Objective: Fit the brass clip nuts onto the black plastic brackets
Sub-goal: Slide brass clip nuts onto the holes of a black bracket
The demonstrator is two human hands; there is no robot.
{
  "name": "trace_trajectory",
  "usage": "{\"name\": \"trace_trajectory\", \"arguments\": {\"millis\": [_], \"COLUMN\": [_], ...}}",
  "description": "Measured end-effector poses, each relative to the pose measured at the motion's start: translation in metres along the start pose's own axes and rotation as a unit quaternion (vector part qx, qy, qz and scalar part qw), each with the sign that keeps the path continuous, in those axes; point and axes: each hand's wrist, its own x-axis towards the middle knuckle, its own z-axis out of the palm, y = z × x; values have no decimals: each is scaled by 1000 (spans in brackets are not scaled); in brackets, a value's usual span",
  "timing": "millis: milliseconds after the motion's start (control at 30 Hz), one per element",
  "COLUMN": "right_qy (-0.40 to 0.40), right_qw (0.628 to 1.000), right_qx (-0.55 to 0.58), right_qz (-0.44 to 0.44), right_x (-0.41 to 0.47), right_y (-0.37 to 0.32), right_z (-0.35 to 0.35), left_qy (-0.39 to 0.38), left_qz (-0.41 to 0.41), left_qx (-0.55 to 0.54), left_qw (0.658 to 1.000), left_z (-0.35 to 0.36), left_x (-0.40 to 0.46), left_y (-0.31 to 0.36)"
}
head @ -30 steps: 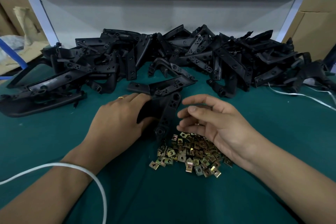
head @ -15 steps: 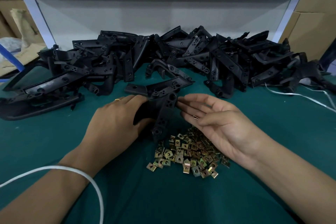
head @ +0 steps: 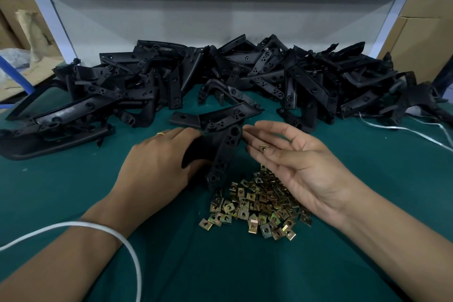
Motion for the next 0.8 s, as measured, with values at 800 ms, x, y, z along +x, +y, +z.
{"name": "trace_trajectory", "arguments": {"millis": [800], "right_qy": [40], "right_qw": [993], "right_qx": [-101], "right_qz": [-48], "right_x": [-5], "right_y": [-5], "right_z": [8], "left_qy": [5], "left_qz": [12], "left_qx": [1], "left_qw": [1000], "left_z": [2], "left_x": [0], "left_y": [-2]}}
